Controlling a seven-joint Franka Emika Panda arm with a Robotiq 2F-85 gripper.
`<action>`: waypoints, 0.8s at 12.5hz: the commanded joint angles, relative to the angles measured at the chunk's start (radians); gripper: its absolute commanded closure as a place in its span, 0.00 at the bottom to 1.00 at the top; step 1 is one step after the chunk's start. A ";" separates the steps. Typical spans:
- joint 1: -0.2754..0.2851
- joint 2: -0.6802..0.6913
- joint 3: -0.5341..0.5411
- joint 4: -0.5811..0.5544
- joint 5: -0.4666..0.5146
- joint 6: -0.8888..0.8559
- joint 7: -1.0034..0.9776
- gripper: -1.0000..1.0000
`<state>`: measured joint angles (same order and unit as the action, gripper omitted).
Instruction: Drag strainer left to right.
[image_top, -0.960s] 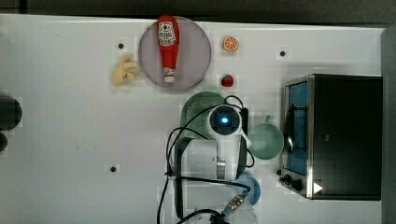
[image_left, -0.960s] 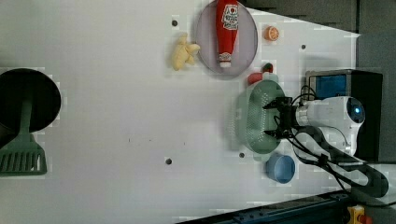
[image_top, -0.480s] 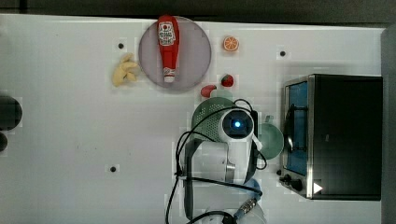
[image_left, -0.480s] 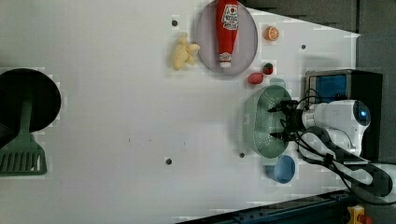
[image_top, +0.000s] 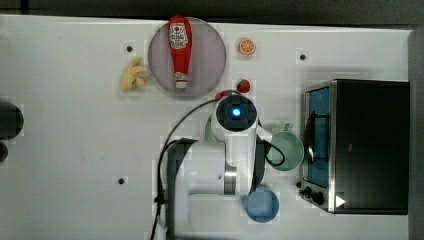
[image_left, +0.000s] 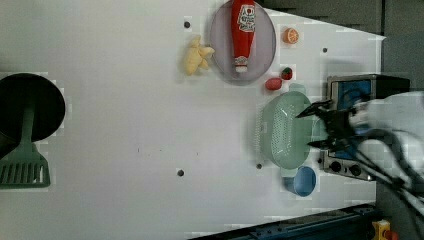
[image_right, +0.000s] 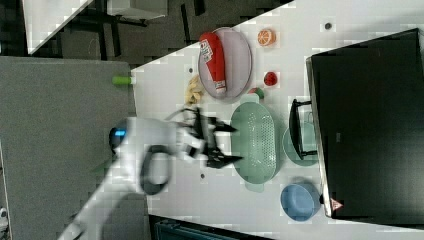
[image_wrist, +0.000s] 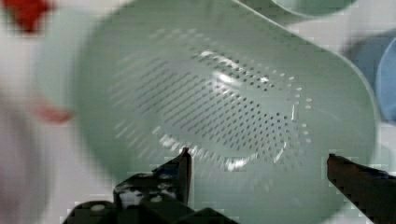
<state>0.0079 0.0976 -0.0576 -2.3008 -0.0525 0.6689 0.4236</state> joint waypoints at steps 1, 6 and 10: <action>0.001 -0.173 -0.038 0.149 -0.025 -0.165 -0.329 0.00; 0.003 -0.306 -0.030 0.390 -0.001 -0.593 -0.501 0.00; 0.004 -0.315 -0.026 0.488 -0.010 -0.702 -0.536 0.00</action>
<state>0.0144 -0.2612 -0.0765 -1.7637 -0.0619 -0.0012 -0.0214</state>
